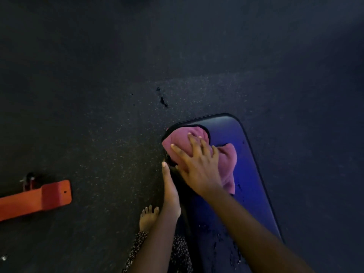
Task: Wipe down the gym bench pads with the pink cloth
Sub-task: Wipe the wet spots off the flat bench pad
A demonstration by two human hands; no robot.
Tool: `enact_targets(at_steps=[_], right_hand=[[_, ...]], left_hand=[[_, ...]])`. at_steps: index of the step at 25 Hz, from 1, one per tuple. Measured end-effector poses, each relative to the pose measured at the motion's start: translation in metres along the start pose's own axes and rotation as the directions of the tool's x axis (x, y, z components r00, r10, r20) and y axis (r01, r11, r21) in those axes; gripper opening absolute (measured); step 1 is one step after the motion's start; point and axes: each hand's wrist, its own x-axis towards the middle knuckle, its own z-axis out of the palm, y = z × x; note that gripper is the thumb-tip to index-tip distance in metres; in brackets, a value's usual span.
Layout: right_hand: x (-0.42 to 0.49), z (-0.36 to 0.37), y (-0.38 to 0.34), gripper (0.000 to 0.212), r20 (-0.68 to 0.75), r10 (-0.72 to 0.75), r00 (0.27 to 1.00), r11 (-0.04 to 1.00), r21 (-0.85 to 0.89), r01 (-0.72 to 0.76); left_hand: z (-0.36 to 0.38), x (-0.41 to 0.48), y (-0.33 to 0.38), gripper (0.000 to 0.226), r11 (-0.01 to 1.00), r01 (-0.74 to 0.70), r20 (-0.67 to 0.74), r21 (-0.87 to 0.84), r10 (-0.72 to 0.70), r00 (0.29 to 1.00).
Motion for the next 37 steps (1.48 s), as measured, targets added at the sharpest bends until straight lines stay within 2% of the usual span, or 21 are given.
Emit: enact_targets(at_steps=[3,5,7,10,12,15,18,20,22,25,26,28,31,32,33,34,35,36,37], right_hand=[[0.011,0.02,0.001,0.054,-0.025,-0.022,0.999,0.996,-0.089,0.019],[0.017,0.02,0.012,0.057,-0.025,-0.066,0.998,0.994,-0.09,0.063],[0.023,0.018,0.023,0.057,-0.033,-0.042,0.999,0.995,-0.096,0.039],[0.033,0.011,0.049,0.052,-0.056,0.152,0.987,0.987,-0.037,-0.154],[0.036,0.005,0.08,0.051,-0.033,0.314,0.949,0.949,0.022,-0.314],[0.041,-0.002,0.118,0.052,-0.002,0.508,0.861,0.859,0.066,-0.507],[0.045,-0.002,0.129,0.051,0.042,0.667,0.743,0.72,0.218,-0.659],[0.037,-0.003,0.119,0.052,0.007,0.663,0.748,0.726,0.234,-0.646],[0.015,0.0,0.093,0.054,-0.046,0.614,0.788,0.775,0.221,-0.592],[-0.025,0.017,0.03,0.058,-0.023,0.527,0.85,0.831,0.224,-0.509],[-0.039,0.024,0.008,0.058,-0.002,0.5,0.866,0.845,0.223,-0.487],[-0.068,0.037,-0.029,0.057,0.011,0.465,0.885,0.867,0.195,-0.458],[-0.106,0.05,-0.063,0.06,0.054,0.42,0.906,0.901,0.095,-0.423],[-0.113,0.054,-0.068,0.062,0.058,0.401,0.914,0.91,0.084,-0.405],[-0.118,0.056,-0.069,0.065,0.053,0.394,0.918,0.913,0.094,-0.397],[-0.12,0.057,-0.068,0.067,0.043,0.395,0.918,0.911,0.113,-0.397],[-0.121,0.055,-0.064,0.066,0.034,0.406,0.913,0.904,0.13,-0.407],[-0.122,0.051,-0.057,0.062,0.026,0.436,0.899,0.889,0.145,-0.435],[-0.122,0.048,-0.047,0.058,0.015,0.492,0.871,0.857,0.166,-0.487]], left_hand=[[0.001,0.005,-0.002,0.071,0.998,-0.055,-0.021,-0.011,0.055,0.998],[0.0,0.008,-0.004,0.065,0.999,-0.05,-0.046,-0.014,0.05,0.998],[-0.002,0.012,-0.007,0.07,0.998,-0.044,-0.04,0.043,0.046,0.998],[-0.008,0.017,-0.009,0.09,0.992,-0.059,-0.006,0.107,0.06,0.998],[-0.008,0.016,-0.009,0.096,0.989,-0.044,-0.008,0.138,0.046,0.999],[-0.008,0.014,-0.008,0.114,0.98,0.008,0.007,0.199,-0.009,1.0],[-0.008,0.013,-0.005,0.116,0.983,-0.033,0.035,0.183,0.027,0.999],[-0.007,0.01,-0.004,0.099,0.983,-0.068,0.05,0.173,0.06,0.997],[-0.006,0.005,-0.003,0.089,0.978,-0.096,0.057,0.183,0.087,0.995],[-0.007,0.001,-0.001,0.095,0.983,-0.094,0.089,0.16,0.081,0.993],[-0.007,-0.003,0.001,0.091,0.986,-0.1,0.122,0.137,0.084,0.989],[-0.007,-0.013,0.01,0.061,0.987,-0.131,0.16,0.098,0.114,0.98],[-0.019,-0.026,0.023,0.046,0.961,-0.12,0.154,0.25,0.083,0.985],[-0.026,-0.028,0.026,0.044,0.912,-0.167,0.157,0.374,0.115,0.981],[-0.032,-0.03,0.027,0.045,0.8,-0.261,0.171,0.541,0.199,0.965],[-0.04,-0.031,0.028,0.048,0.621,-0.371,0.218,0.69,0.31,0.925],[-0.044,-0.03,0.028,0.05,0.432,-0.488,0.32,0.758,0.407,0.856],[-0.045,-0.028,0.028,0.052,0.252,-0.582,0.444,0.773,0.441,0.78],[-0.04,-0.024,0.03,0.055,0.076,-0.657,0.574,0.75,0.417,0.705]])
